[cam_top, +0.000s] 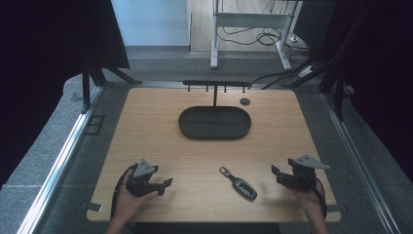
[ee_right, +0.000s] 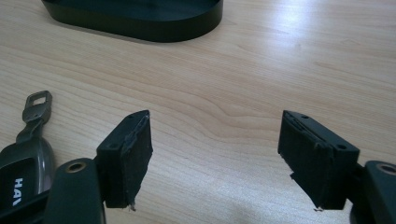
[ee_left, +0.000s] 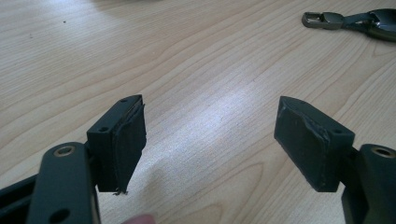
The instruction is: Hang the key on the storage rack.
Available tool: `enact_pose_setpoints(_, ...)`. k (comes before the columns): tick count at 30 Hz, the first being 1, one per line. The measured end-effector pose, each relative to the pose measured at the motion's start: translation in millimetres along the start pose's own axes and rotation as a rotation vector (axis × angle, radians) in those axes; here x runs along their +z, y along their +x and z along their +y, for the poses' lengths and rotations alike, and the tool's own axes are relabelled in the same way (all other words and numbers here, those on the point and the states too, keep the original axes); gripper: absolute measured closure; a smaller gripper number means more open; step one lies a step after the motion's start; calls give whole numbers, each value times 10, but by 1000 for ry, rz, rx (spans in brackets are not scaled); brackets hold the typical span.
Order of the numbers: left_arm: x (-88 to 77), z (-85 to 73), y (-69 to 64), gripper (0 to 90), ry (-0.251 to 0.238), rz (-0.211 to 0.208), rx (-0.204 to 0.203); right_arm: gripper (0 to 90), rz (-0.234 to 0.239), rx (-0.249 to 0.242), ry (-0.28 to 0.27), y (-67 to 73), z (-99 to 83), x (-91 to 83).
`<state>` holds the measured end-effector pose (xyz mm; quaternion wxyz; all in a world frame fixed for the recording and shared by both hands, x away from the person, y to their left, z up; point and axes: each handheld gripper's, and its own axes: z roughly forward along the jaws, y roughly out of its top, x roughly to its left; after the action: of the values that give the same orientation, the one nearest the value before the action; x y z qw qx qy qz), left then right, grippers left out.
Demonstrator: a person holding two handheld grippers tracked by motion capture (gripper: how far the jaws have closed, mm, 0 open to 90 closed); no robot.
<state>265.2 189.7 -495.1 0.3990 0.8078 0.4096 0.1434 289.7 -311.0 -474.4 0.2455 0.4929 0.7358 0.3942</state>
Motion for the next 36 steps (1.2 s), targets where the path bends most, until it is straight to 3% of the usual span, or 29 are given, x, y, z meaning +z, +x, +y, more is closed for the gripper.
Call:
enact_pose_setpoints(10, -20, -7, -13, 250, 4, 8, 2, 324, -11, 24, 7, -115, -12, -31)
enact_pose_setpoints(19, -16, -22, -40, 251, 5, 17, -7, 368, 48, 77, -47, -207, 37, -84)
enact_pose_setpoints(24, 10, -14, -106, 250, 18, -5, 24, 377, 57, 46, -32, -145, 64, -97)
enact_pose_setpoints(27, -22, 0, -116, 250, 3, -13, 22, 376, 66, 32, -31, -100, 100, -135)
enact_pose_setpoints(36, -21, -16, -90, 251, 3, 19, 6, 396, 92, 35, -37, -132, 136, -146)
